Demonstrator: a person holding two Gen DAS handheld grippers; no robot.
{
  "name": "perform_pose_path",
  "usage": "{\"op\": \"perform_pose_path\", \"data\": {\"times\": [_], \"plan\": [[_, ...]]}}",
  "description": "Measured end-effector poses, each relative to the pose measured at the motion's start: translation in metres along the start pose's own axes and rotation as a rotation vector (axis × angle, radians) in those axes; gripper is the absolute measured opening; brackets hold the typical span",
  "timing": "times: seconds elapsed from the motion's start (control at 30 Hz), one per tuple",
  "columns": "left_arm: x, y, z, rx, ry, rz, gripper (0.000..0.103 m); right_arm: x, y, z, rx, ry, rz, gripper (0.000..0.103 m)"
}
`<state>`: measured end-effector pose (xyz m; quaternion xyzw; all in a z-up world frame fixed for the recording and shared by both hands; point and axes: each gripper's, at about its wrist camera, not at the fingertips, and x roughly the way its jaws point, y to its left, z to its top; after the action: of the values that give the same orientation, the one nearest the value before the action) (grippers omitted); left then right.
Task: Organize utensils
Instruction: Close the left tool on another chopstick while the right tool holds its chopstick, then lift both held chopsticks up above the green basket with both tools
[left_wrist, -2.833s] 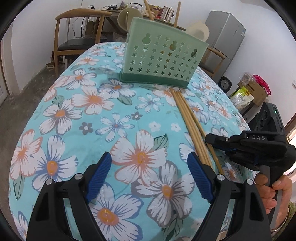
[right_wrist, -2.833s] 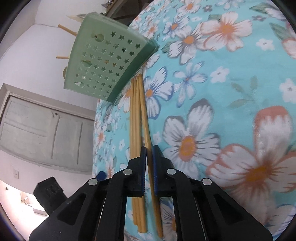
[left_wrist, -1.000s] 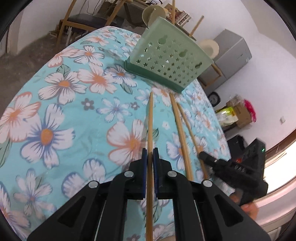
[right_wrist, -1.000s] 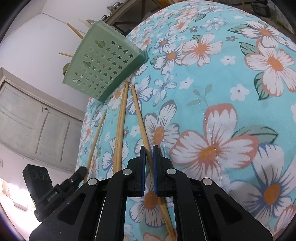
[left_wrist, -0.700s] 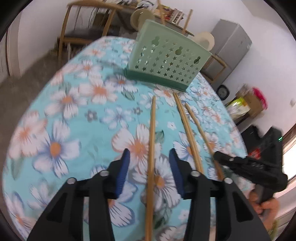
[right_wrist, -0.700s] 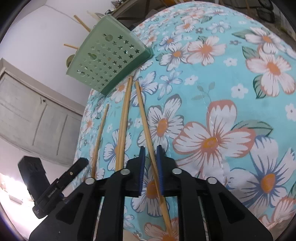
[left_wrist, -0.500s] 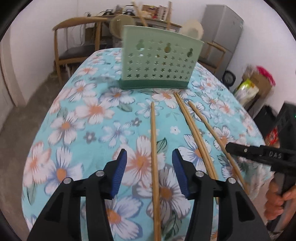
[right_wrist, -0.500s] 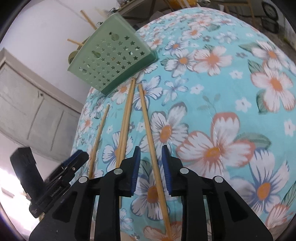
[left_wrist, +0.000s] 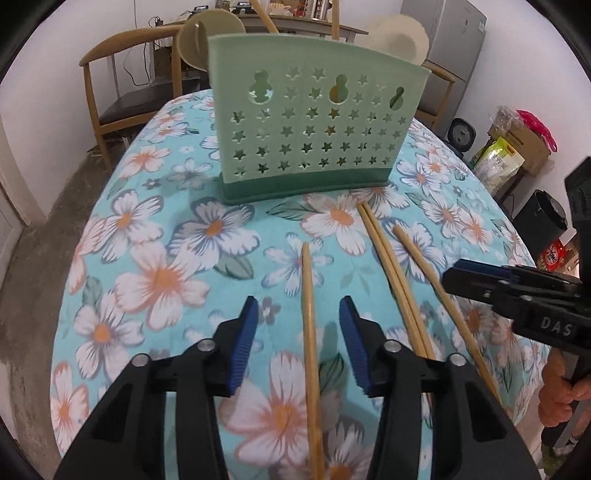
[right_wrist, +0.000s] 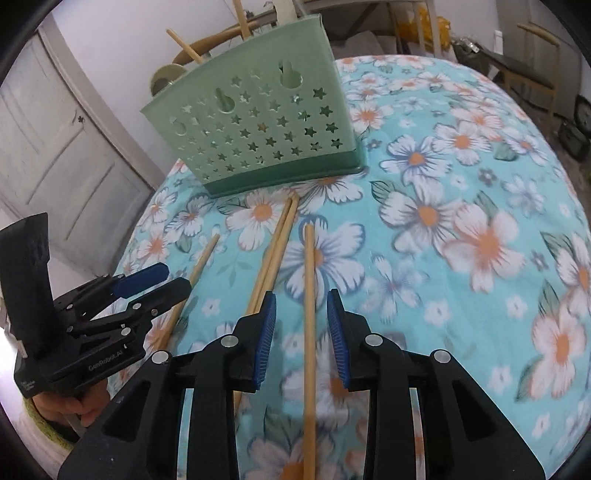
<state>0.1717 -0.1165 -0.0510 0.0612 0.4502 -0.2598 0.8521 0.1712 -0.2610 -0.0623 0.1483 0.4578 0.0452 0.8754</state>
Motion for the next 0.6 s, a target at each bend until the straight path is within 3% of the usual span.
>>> {"op": "perform_pose_path", "data": {"times": [0.13,0.47,0.6], "plan": [[0.017,-0.002,0.008,0.025,0.033,0.023,0.033,0.019,-0.003,0.012,-0.016,0.040,-0.025,0.027],[0.036,-0.009,0.016,0.067,0.023,0.082,0.027,0.038,-0.004,0.022,-0.045,0.060,-0.066,0.016],[0.037,-0.011,0.018,0.064,0.011,0.097,0.012,0.040,-0.006,0.025,-0.024,0.054,-0.062,0.005]]}}
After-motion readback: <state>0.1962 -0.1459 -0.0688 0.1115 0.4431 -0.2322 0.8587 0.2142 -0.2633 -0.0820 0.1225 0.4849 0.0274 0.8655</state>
